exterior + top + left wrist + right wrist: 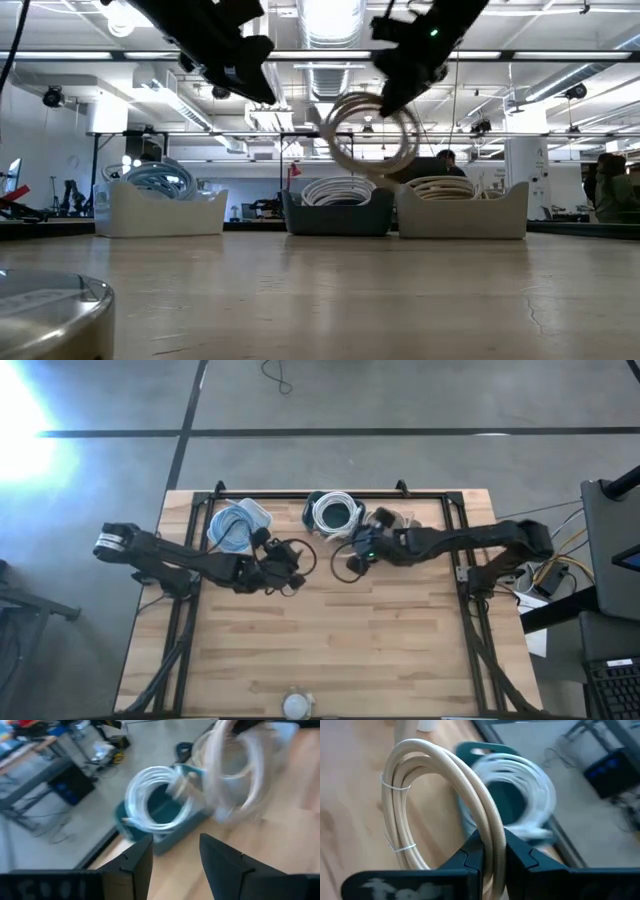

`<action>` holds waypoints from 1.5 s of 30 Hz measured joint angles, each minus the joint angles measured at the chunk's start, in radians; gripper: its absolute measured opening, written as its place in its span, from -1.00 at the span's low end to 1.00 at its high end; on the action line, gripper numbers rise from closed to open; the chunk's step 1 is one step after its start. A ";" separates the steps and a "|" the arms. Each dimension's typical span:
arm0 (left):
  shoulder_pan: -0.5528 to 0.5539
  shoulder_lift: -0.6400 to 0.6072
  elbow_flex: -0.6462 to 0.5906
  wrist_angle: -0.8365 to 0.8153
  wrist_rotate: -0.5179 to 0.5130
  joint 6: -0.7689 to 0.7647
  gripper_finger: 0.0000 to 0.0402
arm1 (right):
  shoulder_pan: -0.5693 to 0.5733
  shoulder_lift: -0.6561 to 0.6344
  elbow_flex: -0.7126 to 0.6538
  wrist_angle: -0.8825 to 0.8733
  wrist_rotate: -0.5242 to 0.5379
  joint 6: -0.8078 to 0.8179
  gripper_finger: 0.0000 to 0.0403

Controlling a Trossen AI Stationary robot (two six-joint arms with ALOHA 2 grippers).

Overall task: Pick & Place USB Port
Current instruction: Put the brown charger cable into the brown bin, then return to Home Position

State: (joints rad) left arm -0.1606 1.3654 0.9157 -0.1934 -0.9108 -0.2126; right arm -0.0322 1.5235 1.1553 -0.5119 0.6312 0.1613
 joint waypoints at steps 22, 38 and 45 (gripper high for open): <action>0.002 -0.020 -0.005 -0.137 -0.052 -0.102 -0.25 | -0.215 -0.210 -0.131 -0.397 -0.030 0.010 -0.83; 0.002 -0.020 -0.005 -0.129 -0.052 -0.104 -0.26 | -0.275 -0.122 -0.161 -0.386 -0.052 -0.132 -0.50; 0.002 -0.020 -0.005 -0.129 -0.052 -0.105 -0.26 | -0.276 -0.137 -0.161 -0.379 -0.003 -0.146 -0.34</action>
State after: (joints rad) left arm -0.1585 1.3457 0.9108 -0.3225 -0.9630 -0.3179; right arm -0.3080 1.3869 0.9943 -0.8906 0.6277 0.0154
